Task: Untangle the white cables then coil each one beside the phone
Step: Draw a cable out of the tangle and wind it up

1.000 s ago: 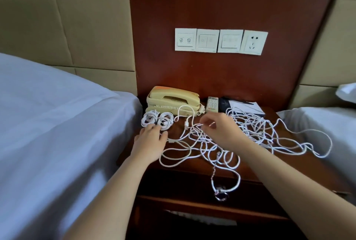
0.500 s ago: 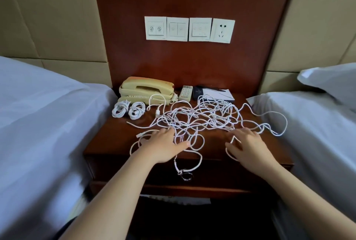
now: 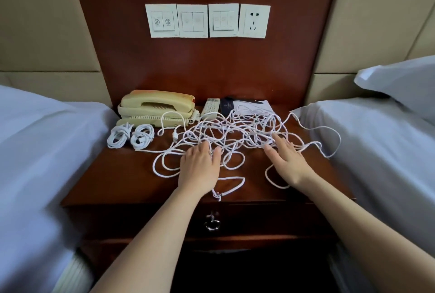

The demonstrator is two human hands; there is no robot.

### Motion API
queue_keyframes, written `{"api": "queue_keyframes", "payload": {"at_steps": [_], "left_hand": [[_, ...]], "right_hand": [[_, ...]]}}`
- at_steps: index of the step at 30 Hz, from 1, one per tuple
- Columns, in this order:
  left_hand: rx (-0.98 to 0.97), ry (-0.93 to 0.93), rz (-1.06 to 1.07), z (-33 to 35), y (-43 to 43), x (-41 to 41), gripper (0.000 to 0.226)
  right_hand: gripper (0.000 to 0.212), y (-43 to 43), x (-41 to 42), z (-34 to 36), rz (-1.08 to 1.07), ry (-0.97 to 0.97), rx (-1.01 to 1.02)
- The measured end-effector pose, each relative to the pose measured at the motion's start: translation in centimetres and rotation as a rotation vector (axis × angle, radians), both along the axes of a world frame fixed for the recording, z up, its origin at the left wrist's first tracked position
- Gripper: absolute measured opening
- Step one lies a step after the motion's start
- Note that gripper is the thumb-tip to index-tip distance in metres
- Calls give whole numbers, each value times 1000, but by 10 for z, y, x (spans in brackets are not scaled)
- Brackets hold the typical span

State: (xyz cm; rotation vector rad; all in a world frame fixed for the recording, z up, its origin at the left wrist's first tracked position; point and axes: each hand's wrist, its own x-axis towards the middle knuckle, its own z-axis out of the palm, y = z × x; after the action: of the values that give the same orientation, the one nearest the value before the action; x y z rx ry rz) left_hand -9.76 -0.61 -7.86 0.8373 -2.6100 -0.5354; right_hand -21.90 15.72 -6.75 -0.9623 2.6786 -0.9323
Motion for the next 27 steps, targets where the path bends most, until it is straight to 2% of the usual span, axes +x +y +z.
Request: {"api": "queue_keyframes", "payload": {"at_steps": [8,11,13,15,17,20,22,23,25,27], "left_hand": [[152,285,7,5,-2,-27,44],[-106,59,144,13,6,-27,52],[-195,-54,171,26,12,-24,55],[-222,-44,179,38,15,-19,54],[-254,8,202,49,16,-9,53],[-264,123,205,59,18,8,53],[-148,287,131,63,16,16,51],[-26,396,78,66,17,19,49],[257,580,3,71,20,25,44],[417,697,-2,77,23,31,43]], "right_hand": [[56,-25,-16,-5,108,63,45],[54,-27,-16,-2,115,21,-7],[52,-25,-17,-1,106,-23,-84],[53,-23,-17,2,79,-64,-113],[57,-23,-16,8,35,-58,-20],[44,-26,-3,24,-60,168,185],[35,-30,16,36,-47,413,128],[30,-32,28,41,14,461,-5],[22,-36,54,51,208,322,-295],[31,-37,77,60,407,67,-419]]}}
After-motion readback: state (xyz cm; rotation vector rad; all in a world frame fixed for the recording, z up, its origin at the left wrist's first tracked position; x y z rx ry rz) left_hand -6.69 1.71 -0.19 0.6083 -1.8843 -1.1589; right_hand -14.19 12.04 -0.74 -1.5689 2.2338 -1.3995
